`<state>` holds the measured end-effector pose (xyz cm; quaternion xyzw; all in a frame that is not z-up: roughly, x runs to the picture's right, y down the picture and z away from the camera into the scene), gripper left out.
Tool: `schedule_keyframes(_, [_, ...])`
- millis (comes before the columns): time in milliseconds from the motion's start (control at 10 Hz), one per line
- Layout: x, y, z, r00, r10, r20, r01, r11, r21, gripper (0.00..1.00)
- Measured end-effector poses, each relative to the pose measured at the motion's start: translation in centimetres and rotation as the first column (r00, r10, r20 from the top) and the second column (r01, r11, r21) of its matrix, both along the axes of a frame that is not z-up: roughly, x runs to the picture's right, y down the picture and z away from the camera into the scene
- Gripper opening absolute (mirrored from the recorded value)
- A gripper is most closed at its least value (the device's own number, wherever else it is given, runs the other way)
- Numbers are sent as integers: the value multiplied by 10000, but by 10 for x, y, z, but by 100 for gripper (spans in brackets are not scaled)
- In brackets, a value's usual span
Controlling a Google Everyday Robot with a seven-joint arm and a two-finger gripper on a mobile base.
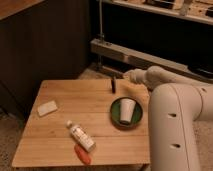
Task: Knock the eraser over
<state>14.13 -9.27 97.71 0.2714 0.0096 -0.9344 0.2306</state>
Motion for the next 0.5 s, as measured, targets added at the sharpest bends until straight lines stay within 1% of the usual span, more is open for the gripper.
schedule_keyframes(200, [-5,3,2,9999,-98,46,98,9999,-35,7])
schedule_keyframes(300, [-10,5,-2,9999,-69,-109,68,10000,-55,7])
schedule_keyframes(400, [-14,8,-13,9996,-43,-266,42,10000,-67,7])
schedule_keyframes(500, [-16,10,-19,9994,-31,-358,29,10000,-71,7])
